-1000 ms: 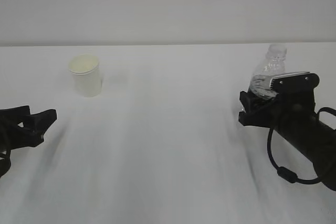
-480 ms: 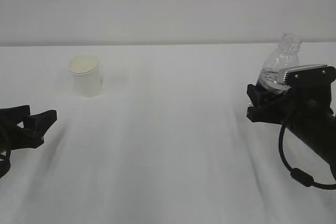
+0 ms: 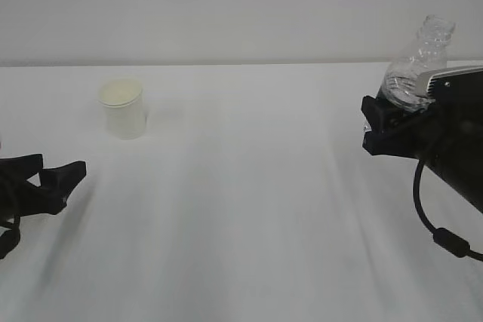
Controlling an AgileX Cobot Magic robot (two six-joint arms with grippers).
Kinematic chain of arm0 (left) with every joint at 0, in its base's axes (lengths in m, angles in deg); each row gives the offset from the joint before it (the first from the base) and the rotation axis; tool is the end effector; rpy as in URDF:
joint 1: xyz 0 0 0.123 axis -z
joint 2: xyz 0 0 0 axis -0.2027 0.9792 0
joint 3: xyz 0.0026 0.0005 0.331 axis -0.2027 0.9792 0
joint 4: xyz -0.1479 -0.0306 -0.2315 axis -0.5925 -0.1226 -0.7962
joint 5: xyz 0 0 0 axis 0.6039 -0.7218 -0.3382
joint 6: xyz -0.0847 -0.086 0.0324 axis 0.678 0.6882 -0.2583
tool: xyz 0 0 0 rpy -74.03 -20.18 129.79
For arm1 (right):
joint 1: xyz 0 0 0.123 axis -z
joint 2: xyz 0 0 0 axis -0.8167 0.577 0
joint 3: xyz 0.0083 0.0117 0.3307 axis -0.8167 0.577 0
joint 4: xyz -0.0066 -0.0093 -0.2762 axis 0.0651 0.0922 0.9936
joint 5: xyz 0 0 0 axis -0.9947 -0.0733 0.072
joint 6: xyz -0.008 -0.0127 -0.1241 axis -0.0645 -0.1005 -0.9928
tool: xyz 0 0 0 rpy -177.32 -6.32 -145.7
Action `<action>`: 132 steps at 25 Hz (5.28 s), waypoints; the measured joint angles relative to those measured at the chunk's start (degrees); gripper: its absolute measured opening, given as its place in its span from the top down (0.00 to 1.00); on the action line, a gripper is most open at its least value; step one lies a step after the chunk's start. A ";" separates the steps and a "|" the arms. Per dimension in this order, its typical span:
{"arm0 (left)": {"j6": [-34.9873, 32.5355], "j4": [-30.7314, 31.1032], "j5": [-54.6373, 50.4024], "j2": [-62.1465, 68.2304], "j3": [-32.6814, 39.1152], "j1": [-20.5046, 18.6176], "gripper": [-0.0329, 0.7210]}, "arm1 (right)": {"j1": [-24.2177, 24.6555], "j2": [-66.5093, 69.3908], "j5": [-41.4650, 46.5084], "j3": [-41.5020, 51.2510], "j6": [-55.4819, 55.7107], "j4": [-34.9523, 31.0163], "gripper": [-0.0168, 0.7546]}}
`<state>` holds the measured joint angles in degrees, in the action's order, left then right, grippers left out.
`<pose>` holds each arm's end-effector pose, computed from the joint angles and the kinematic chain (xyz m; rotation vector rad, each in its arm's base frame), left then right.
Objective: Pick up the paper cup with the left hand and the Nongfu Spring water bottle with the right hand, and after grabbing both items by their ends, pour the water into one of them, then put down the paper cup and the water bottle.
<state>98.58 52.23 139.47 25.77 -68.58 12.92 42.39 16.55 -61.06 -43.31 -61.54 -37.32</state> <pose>0.3047 -0.0422 0.1068 0.1937 1.9033 -0.3067 0.3365 0.0782 0.1641 -0.2532 1.7145 0.1546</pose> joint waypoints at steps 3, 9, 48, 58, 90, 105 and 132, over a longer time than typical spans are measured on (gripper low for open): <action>0.00 0.00 0.00 2.24 -0.81 0.00 0.16 | 0.00 -1.46 1.44 0.00 0.00 0.99 0.40; 0.00 0.00 0.00 4.99 -4.45 0.00 0.16 | 0.00 -3.04 3.64 0.00 0.00 1.81 0.40; 4.58 6.66 -0.36 15.48 -26.55 0.66 0.17 | 0.00 -5.22 8.23 0.00 -1.34 2.25 0.40; 5.48 7.20 -0.68 18.50 -27.82 0.66 0.18 | 0.00 -5.22 8.23 0.00 -1.34 2.25 0.40; 6.76 8.26 -8.13 25.23 -41.54 4.13 0.18 | 0.00 -5.22 8.23 0.00 -1.34 2.25 0.40; 7.24 8.74 -9.68 27.38 -44.73 5.86 0.18 | 0.00 -5.22 8.23 0.00 -1.34 3.55 0.40; 12.56 17.65 -9.81 27.01 -47.35 5.52 0.28 | 0.00 -5.22 9.68 0.36 -1.38 3.95 0.40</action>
<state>111.14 69.89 129.66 52.78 -115.93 18.44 42.39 11.32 -51.38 -42.95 -62.92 -33.36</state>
